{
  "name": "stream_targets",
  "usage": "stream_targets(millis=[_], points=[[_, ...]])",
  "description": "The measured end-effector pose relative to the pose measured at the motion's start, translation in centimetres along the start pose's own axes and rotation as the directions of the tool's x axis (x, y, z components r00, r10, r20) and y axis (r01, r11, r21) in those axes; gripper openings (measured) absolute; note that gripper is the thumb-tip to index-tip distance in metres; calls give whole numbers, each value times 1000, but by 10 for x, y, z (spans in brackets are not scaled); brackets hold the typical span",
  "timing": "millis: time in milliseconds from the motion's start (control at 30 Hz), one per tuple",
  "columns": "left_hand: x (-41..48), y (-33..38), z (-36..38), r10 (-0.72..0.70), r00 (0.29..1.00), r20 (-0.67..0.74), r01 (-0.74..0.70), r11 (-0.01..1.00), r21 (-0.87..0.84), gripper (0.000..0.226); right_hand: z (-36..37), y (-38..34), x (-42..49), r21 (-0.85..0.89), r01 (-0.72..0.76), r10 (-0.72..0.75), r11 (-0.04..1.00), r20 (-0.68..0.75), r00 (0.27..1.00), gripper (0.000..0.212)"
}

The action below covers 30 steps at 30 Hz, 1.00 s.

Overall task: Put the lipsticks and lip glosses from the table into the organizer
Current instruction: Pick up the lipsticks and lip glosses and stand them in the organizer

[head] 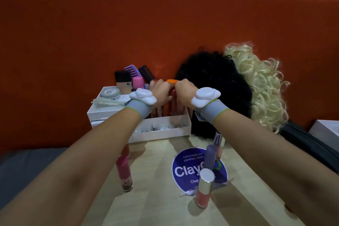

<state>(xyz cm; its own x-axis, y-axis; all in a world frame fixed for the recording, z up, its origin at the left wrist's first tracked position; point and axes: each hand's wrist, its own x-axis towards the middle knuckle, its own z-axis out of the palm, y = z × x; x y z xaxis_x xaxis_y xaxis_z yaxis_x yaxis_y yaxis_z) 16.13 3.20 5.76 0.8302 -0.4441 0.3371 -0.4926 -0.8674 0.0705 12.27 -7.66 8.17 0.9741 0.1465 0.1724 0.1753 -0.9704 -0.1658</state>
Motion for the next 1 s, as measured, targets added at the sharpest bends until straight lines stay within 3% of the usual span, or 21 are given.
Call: stream_targets(millis=[133, 433, 567, 733, 867, 1000], points=[[1, -2, 3, -20, 1000, 17, 19, 999, 29, 37, 4, 2, 0, 8, 44, -44, 999, -31, 999, 31], [-6, 1, 13, 27, 998, -49, -25, 999, 28, 16, 4, -3, -5, -68, 58, -61, 996, -36, 997, 31], [-5, 0, 15, 20, 999, -41, -18, 999, 44, 14, 15, -1, -1, -94, 49, -52, 994, -29, 998, 23], [-4, -3, 16, 18, 999, -30, -16, 997, 79, 19, 18, -2, 1, -73, -7, 7, 997, -5, 1000, 28], [-6, -1, 11, 7, 1000, -17, -7, 999, 45, 20, 12, -2, 0, -63, 1, 3, 998, 60, 998, 16], [-10, -2, -9, -19, 999, 41, 17, 999, 27, 44, -2, -9, -4, -77, -14, 19, 997, 59, 998, 16]])
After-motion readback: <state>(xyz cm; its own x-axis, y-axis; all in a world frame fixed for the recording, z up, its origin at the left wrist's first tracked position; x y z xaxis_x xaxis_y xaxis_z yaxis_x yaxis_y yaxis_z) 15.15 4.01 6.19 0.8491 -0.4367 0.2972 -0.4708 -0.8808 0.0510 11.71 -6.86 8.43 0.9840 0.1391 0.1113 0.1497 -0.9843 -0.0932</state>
